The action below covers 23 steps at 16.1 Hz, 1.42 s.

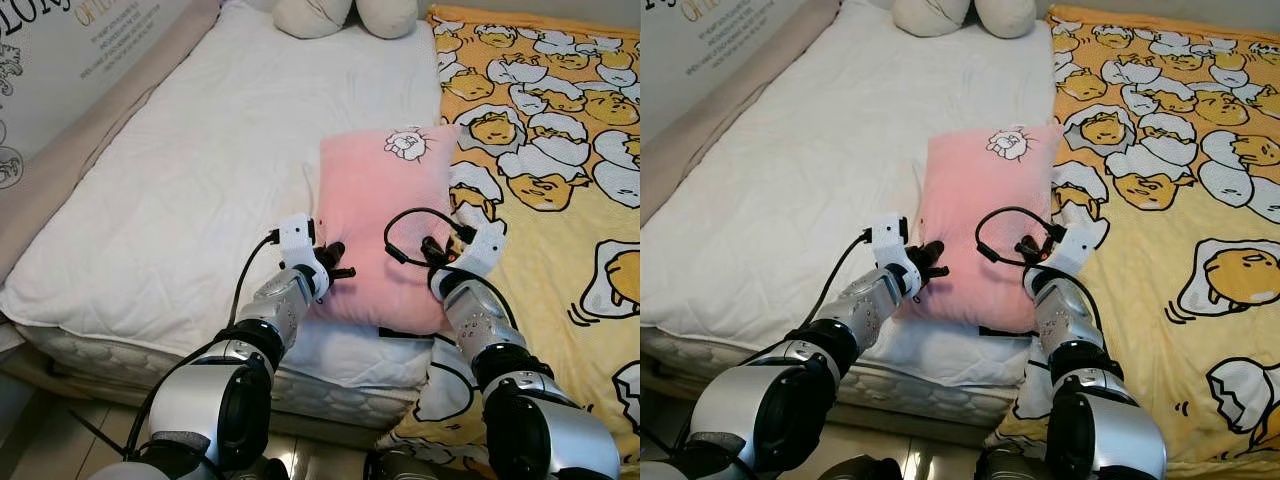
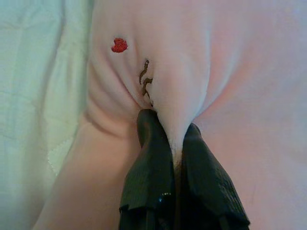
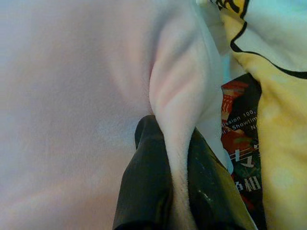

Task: Clean up the room

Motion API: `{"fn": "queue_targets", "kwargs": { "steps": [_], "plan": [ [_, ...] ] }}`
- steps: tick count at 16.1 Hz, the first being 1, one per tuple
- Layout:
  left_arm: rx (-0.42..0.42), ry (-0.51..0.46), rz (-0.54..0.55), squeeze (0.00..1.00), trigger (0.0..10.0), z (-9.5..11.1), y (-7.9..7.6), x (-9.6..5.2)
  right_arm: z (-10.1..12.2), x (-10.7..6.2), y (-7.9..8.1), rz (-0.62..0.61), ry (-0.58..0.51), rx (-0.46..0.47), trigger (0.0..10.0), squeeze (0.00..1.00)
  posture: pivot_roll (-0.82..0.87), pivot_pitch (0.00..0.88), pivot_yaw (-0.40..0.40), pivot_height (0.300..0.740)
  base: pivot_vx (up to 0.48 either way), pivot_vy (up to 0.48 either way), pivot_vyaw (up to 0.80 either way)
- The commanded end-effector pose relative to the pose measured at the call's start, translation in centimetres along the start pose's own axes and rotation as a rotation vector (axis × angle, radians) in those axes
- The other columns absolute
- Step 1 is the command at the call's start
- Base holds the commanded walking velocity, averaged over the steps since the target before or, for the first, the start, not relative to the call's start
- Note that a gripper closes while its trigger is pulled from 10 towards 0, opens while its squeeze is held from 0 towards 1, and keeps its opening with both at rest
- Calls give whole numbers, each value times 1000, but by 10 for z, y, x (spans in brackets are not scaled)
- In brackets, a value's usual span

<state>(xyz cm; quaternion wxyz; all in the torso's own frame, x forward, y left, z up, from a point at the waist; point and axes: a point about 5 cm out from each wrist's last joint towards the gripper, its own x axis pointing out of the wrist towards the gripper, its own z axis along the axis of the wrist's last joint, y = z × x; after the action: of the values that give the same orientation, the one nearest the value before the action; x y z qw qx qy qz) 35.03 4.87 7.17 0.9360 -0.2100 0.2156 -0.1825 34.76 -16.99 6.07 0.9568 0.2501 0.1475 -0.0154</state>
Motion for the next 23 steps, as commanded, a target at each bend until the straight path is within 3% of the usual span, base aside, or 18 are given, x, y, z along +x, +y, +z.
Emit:
{"fn": "queue_targets", "kwargs": {
  "steps": [1,5,7,10,12,15,19,23],
  "plan": [
    [-7,80,-56,0,0,-30,-28,3,-12,-3,-4,-8,42,-19,0,0,-186,17,16,740,0,0,0],
    [23,50,-48,0,0,-21,-23,3,1,0,-2,-4,-4,13,0,0,-193,0,52,740,0,0,0],
    [115,-28,-84,0,0,6,-28,7,15,5,14,45,-57,16,0,0,-180,0,57,740,0,0,0],
    [215,-155,-125,0,0,42,-33,8,30,7,28,96,-123,-76,0,0,-133,0,50,740,0,0,0],
    [291,-278,-138,0,0,82,-28,3,60,7,45,154,-244,-169,0,0,-86,0,46,740,0,0,0],
    [376,-382,-147,0,0,116,-27,-4,87,4,50,162,-353,-202,0,0,-67,0,53,740,0,0,0],
    [364,-441,-162,0,0,131,-25,-10,95,-1,44,139,-400,-203,0,0,-60,0,63,740,0,0,0],
    [391,-415,-158,0,0,123,-24,-9,83,-6,42,139,-382,-237,0,0,-71,0,65,740,0,0,0]
  ]
}}
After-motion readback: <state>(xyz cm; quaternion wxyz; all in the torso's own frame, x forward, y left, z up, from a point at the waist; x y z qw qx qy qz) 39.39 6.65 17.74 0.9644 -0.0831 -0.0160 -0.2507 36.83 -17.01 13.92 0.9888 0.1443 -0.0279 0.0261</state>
